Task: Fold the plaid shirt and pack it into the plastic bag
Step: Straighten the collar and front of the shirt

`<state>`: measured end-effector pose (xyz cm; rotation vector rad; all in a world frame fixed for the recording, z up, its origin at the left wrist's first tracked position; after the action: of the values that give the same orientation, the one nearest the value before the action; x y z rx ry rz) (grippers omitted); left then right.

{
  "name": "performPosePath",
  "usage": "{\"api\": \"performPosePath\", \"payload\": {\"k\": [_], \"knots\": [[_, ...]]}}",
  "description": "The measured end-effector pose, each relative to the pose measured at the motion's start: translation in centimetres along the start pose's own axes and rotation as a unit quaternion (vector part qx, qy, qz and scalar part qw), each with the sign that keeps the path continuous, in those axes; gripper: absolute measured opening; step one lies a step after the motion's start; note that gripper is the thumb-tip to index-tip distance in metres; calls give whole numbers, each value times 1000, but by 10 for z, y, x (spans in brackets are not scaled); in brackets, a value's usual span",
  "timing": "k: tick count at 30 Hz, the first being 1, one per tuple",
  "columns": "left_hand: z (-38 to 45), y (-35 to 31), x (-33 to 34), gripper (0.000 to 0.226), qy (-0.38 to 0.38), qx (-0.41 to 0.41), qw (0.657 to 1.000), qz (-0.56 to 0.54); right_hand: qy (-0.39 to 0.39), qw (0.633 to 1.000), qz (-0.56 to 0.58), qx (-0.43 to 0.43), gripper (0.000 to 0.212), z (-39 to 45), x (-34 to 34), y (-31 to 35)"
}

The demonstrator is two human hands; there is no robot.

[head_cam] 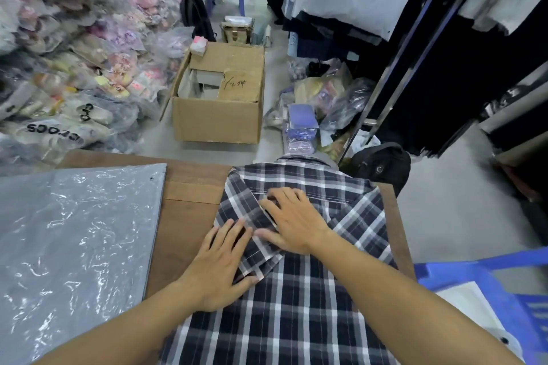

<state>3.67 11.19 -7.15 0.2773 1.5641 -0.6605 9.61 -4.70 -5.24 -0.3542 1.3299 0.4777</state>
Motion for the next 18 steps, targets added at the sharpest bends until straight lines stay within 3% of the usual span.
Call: {"api": "performPosePath", "payload": {"k": [3, 6, 11, 16, 18], "knots": [[-9, 1, -11, 90, 4, 17, 1000, -5, -3, 995, 25, -92, 74, -9, -18, 16], [-11, 2, -31, 80, -43, 40, 998, -9, 18, 986, 5, -167, 60, -25, -18, 28], [-32, 10, -46, 52, -42, 85, 995, 6, 14, 988, 6, -152, 30, -39, -12, 29], [-49, 39, -51, 26, -46, 45, 997, 34, 37, 990, -6, -139, 29, -39, -4, 29], [-48, 44, -53, 27, -48, 17, 999, 9, 49, 989, -4, -136, 37, -39, -5, 29]]}}
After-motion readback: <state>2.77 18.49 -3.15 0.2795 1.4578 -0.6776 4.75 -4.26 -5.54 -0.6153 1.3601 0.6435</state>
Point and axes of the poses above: each hand's wrist, its own z-axis towards the middle knuckle, its own x-axis out of the palm, y = z × x, the point moved 6 cm from there along z, towards the middle knuckle, and after that the axes turned 15 degrees about -y, right-handed, at the moved point
